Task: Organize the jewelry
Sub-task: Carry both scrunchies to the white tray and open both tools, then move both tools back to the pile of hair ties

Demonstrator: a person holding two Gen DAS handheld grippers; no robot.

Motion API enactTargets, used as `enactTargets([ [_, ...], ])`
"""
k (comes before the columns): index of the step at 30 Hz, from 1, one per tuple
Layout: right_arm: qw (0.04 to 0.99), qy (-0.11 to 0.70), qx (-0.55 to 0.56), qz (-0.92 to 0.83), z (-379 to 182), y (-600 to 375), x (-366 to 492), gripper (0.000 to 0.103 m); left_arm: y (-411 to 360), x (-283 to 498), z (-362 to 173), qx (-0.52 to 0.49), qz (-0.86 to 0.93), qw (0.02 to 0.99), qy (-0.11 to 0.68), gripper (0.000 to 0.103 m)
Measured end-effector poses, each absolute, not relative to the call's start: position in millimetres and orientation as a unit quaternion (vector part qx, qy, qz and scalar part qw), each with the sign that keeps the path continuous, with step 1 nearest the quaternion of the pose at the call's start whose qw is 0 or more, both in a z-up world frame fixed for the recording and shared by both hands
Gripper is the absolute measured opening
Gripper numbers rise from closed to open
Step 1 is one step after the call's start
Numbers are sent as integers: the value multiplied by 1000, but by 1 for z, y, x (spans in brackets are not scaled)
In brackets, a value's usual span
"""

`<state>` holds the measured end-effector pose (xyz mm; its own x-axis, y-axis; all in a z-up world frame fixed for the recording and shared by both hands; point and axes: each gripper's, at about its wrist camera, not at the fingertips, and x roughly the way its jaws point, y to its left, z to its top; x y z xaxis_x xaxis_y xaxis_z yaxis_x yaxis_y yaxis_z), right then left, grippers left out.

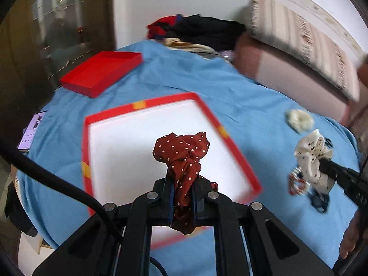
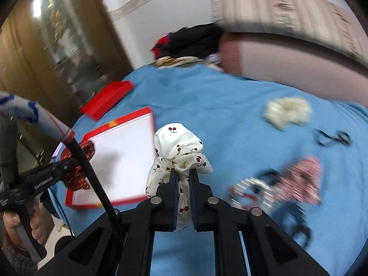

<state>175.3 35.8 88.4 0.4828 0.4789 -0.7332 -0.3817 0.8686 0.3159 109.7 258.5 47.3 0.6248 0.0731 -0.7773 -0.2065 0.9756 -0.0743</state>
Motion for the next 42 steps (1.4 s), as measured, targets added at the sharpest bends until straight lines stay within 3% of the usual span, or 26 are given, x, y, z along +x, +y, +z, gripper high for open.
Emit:
enactTargets([
  [17, 815, 498, 20, 295, 8, 197, 310, 12, 368, 216, -13, -112, 136, 867, 466, 12],
  [20, 819, 499, 11, 283, 5, 199, 318, 20, 374, 223, -18, -116, 139, 865, 467, 18],
  [21, 819, 500, 12, 282, 6, 198, 319, 29, 374, 223, -18, -116, 141, 867, 465, 20],
  [23, 822, 494, 17, 282, 13, 189, 315, 34, 375, 221, -17, -116, 141, 869, 460, 33],
  [25, 827, 487, 17, 281, 22, 178, 310, 42, 376, 218, -15, -120, 143, 870, 456, 40],
  [27, 832, 483, 12, 271, 29, 163, 301, 49, 376, 213, -12, -127, 141, 870, 455, 40],
  [31, 823, 513, -7, 244, 20, 128, 268, 50, 372, 192, 2, -120, 149, 876, 444, 43],
  [32, 817, 525, -11, 238, 13, 121, 259, 50, 370, 186, 6, -116, 151, 878, 439, 45],
  [33, 813, 533, -13, 235, 6, 117, 251, 41, 368, 179, 10, -114, 152, 880, 435, 45],
  [34, 805, 545, -16, 234, -3, 112, 243, 25, 367, 176, 12, -113, 152, 881, 433, 46],
  [36, 797, 557, -9, 232, -11, 106, 234, 14, 361, 162, 20, -116, 148, 884, 428, 46],
  [38, 798, 556, 5, 233, -10, 99, 226, 8, 356, 152, 26, -119, 143, 884, 428, 46],
  [42, 790, 566, 25, 235, -8, 92, 207, 5, 343, 137, 36, -115, 134, 885, 431, 46],
])
